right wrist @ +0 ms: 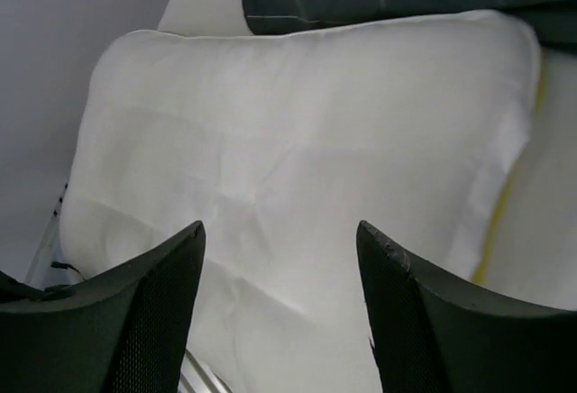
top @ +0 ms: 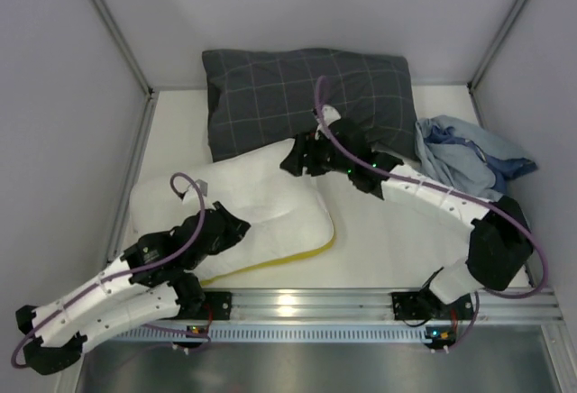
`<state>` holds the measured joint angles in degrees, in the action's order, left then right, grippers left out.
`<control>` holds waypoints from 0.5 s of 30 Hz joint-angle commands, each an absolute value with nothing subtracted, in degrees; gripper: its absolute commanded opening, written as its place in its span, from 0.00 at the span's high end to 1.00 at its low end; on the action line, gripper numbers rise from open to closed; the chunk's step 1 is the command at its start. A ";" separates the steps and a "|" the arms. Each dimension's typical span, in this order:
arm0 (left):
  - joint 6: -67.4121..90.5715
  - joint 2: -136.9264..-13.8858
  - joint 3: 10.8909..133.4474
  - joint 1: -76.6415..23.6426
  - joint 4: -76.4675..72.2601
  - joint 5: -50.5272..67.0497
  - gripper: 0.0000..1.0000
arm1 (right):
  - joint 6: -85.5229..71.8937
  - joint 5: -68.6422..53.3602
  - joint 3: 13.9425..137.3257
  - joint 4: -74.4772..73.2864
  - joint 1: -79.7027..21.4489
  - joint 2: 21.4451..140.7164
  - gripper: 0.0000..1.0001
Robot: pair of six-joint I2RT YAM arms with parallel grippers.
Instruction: Remove the pillowcase from the pillow
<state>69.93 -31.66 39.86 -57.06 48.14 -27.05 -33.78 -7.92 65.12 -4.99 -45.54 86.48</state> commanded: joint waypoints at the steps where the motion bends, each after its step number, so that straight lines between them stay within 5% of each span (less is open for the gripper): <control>1: 68.73 -37.24 37.71 -57.04 36.33 -25.07 0.84 | -23.06 -14.47 69.40 -11.85 -39.65 90.69 0.35; 3: 69.08 -39.98 35.87 -57.04 32.02 -22.95 1.00 | -21.10 -15.73 72.15 -13.62 -38.24 95.68 0.35; 8: 72.23 -48.42 27.87 -56.95 17.17 -15.30 1.00 | -21.52 -17.66 77.87 -14.42 -37.36 104.57 0.36; 15: 77.25 -50.81 21.28 -55.03 15.65 -16.35 1.00 | -27.66 -19.51 69.46 -8.79 -38.32 107.05 0.37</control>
<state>73.87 -51.72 23.86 -56.51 19.99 -16.58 -24.71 -17.56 72.73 -9.08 -37.39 107.18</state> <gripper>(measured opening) 0.006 0.634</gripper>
